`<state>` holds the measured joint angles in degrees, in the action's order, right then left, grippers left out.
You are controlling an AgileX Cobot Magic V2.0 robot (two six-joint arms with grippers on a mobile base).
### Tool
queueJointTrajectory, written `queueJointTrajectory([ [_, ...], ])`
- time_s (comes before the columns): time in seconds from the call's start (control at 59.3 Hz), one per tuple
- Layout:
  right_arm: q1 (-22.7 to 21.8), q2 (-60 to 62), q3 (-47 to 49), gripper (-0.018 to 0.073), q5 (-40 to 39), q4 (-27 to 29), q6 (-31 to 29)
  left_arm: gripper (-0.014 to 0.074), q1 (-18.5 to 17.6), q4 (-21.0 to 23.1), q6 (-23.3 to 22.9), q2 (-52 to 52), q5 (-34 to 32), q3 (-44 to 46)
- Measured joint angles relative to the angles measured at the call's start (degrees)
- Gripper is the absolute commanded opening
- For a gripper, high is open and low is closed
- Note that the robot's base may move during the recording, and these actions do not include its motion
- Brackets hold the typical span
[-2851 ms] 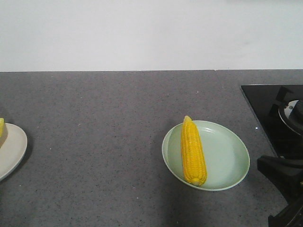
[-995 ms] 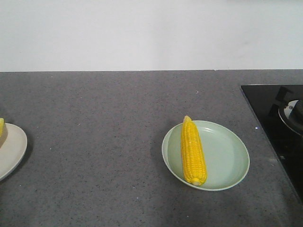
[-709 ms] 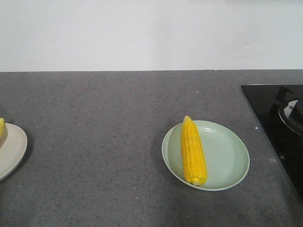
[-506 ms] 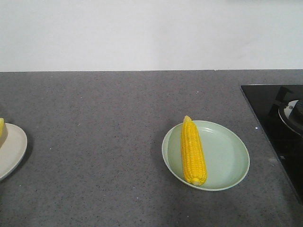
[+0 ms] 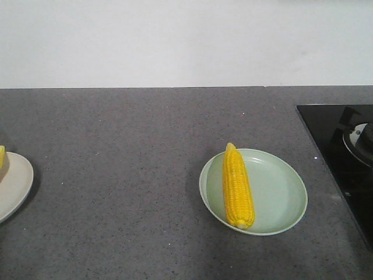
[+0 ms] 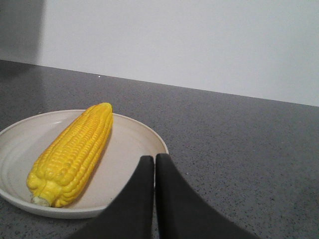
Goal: Distribute corn equally
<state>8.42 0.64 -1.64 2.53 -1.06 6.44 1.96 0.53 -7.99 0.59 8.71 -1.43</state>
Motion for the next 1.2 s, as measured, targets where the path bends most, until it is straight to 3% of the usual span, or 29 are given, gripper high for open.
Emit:
queueJointTrajectory([
  [1.198,0.00,0.00,0.00,-0.0006,-0.08,0.00,0.00,-0.0007,0.00,0.00,0.00,0.00,0.00,0.00],
])
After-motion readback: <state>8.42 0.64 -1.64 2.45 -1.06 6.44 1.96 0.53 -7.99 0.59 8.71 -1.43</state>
